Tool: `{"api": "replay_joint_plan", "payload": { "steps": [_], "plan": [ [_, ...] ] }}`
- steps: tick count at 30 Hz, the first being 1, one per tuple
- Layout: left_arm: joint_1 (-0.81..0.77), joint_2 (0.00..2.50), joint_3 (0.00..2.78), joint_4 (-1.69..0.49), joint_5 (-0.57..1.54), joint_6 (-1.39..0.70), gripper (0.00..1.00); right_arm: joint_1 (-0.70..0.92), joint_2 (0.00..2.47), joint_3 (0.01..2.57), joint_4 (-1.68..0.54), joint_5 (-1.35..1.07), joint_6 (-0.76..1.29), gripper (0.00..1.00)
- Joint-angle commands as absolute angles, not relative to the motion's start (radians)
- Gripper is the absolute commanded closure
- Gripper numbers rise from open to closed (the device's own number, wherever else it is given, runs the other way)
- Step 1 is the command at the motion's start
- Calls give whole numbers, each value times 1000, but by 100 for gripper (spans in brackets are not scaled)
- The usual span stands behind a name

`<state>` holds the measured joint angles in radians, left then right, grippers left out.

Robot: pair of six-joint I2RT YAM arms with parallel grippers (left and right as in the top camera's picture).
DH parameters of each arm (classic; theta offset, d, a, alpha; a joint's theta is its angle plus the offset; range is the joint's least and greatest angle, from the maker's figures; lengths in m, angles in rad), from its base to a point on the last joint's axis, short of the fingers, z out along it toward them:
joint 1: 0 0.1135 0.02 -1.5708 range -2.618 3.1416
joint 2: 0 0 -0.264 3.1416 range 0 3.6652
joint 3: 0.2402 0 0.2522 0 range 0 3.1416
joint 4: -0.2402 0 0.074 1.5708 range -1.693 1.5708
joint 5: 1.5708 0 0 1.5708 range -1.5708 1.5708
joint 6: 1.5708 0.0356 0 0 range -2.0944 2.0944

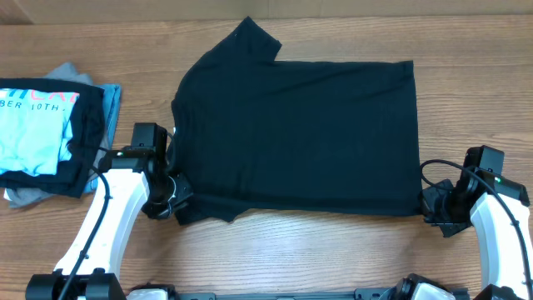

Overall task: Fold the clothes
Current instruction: 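Lift both hem corners and fold them upward toward the collar, then lay the folded hem down with both grippers and pull it taut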

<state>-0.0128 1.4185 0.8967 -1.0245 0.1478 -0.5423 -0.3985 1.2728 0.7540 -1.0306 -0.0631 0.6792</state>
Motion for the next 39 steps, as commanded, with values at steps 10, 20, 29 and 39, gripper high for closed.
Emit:
{"api": "replay_joint_plan", "payload": {
  "steps": [10, 20, 29, 39],
  "plan": [
    [-6, 1414, 973, -978, 184, -516, 96, -313, 1328, 847, -971, -45, 665, 96],
    [-6, 1414, 973, -923, 144, -500, 96, -283, 1517, 964, -922, -45, 654, 96],
    [-6, 1422, 973, -881, 112, -467, 96, -274, 1522, 965, -814, -42, 649, 96],
    [-7, 1450, 993, -833, 90, -432, 96, -274, 1522, 965, -707, -54, 619, 96]
  ]
}}
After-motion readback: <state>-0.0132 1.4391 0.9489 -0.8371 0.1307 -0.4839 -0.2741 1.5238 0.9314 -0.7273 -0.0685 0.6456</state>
